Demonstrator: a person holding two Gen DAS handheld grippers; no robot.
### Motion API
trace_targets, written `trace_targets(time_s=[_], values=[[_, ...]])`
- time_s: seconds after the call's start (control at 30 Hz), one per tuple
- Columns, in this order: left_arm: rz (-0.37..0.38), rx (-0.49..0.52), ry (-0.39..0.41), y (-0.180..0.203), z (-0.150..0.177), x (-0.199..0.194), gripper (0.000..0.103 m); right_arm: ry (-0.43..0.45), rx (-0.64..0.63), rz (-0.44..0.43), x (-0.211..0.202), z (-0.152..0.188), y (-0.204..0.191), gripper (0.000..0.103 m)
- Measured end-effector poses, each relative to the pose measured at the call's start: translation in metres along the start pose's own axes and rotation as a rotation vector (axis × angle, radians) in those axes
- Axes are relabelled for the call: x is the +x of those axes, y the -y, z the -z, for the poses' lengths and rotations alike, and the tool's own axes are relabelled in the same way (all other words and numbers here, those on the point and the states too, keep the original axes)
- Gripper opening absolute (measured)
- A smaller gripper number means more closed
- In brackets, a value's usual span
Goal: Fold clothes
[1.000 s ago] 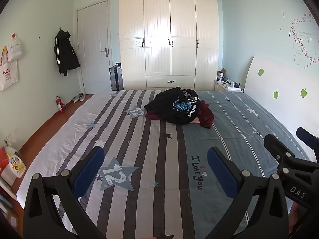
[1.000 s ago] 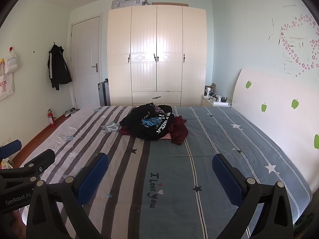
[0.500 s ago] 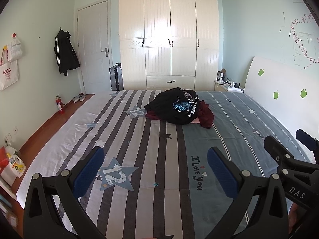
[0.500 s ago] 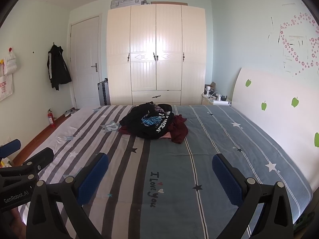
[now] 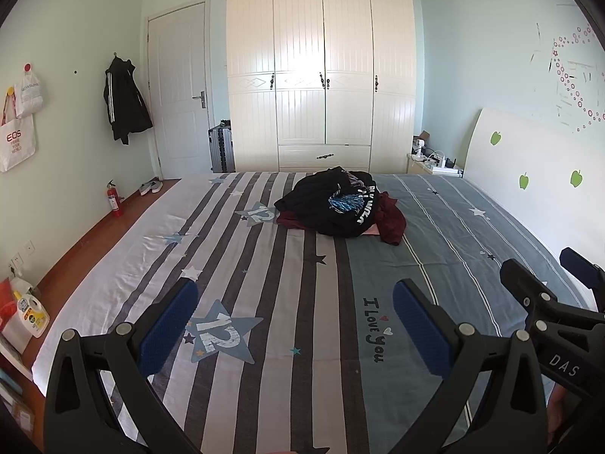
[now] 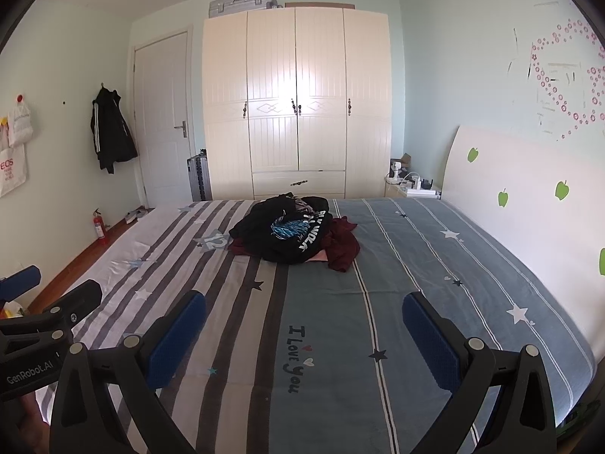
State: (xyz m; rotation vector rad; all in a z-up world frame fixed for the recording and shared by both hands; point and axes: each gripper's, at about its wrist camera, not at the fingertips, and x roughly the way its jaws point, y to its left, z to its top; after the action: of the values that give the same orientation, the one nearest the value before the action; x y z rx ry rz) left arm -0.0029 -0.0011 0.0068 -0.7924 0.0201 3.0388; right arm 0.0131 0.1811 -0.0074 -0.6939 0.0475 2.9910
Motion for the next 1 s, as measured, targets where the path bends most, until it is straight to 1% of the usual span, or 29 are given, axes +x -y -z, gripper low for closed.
trace_targets(time_s=[1.0], values=[[0.008, -0.009, -0.002, -0.0045, 0.0043, 0.0091, 0.102, -0.002, -0.006, 0.002, 0.0032, -0.0024, -0.0009, 0.103]])
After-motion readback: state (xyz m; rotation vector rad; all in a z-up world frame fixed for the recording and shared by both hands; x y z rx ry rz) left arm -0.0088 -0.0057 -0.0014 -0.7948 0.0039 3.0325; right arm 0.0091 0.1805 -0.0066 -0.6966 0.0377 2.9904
